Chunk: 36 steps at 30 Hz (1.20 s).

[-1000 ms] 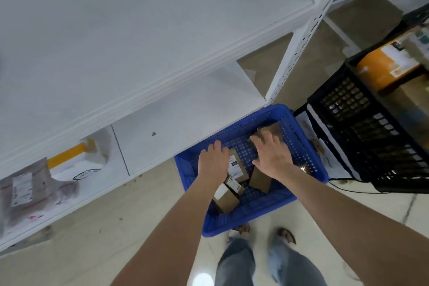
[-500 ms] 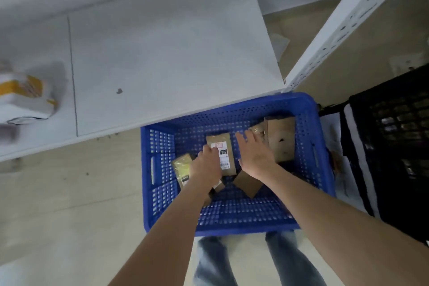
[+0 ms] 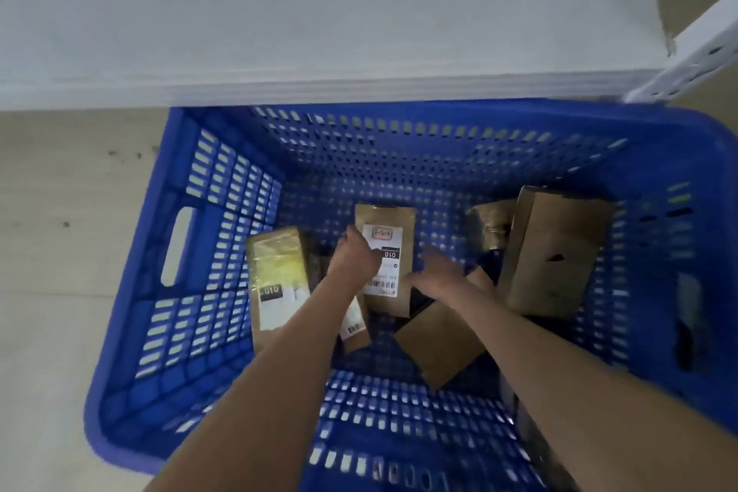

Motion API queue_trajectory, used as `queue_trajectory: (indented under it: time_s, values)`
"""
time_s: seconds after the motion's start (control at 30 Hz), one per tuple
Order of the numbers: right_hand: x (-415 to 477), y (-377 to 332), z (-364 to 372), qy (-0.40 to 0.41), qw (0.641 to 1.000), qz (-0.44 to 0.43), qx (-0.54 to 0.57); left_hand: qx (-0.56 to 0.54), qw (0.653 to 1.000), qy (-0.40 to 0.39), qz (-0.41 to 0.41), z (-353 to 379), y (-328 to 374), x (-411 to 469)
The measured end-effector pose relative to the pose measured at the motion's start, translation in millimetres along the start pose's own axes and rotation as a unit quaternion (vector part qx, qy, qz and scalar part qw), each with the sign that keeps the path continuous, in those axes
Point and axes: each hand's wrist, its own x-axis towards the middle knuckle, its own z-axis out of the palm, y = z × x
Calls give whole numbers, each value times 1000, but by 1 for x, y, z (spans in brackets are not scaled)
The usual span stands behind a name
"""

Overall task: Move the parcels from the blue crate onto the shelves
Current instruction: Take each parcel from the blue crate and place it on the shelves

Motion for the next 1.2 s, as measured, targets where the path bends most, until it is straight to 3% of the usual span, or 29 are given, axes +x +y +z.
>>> queue_trajectory:
  time_s: [0.13, 0.27, 0.4, 0.6, 0.67, 0.77, 0.83, 0.87, 0.93, 1.0, 1.03, 1.1, 1.2]
  values:
    - [47, 7, 18, -18, 986, 2, 165, -128, 990, 7, -59, 20, -11, 48]
    - [64, 12, 28, -34, 940, 33, 338, -203, 977, -14, -68, 41, -27, 65]
    - [32, 19, 3, -36, 924, 86, 371, -206, 977, 14, -45, 27, -13, 39]
    - [-59, -12, -43, 13, 908, 42, 416, -278, 960, -3, -9, -24, 17, -55]
    - [-99, -30, -54, 13, 897, 52, 440, -257, 966, 15, -2, -46, 23, -95]
    - [-165, -57, -64, 23, 847, 81, 525, -152, 981, 106, -55, -83, 20, -157]
    - [-207, -80, -68, 30, 806, 98, 583, -219, 962, 116, -117, -107, 18, -204]
    - [-228, -92, -71, 28, 785, 97, 611, -304, 937, 103, -137, -117, 18, -225]
    - [-267, -115, -77, 10, 751, 100, 652, -504, 849, 65, -145, -139, 22, -265]
    - [-305, -132, -87, -19, 750, 102, 654, -638, 757, 37, -137, -166, 30, -302]
    - [-321, -137, -93, -35, 758, 100, 643, -659, 742, 40, -117, -181, 33, -319]
    - [-346, -142, -108, -40, 773, 100, 626, -652, 752, 67, -70, -216, 38, -347]
    - [-374, -151, -140, 82, 817, 99, 562, -616, 781, 93, -28, -269, 41, -379]
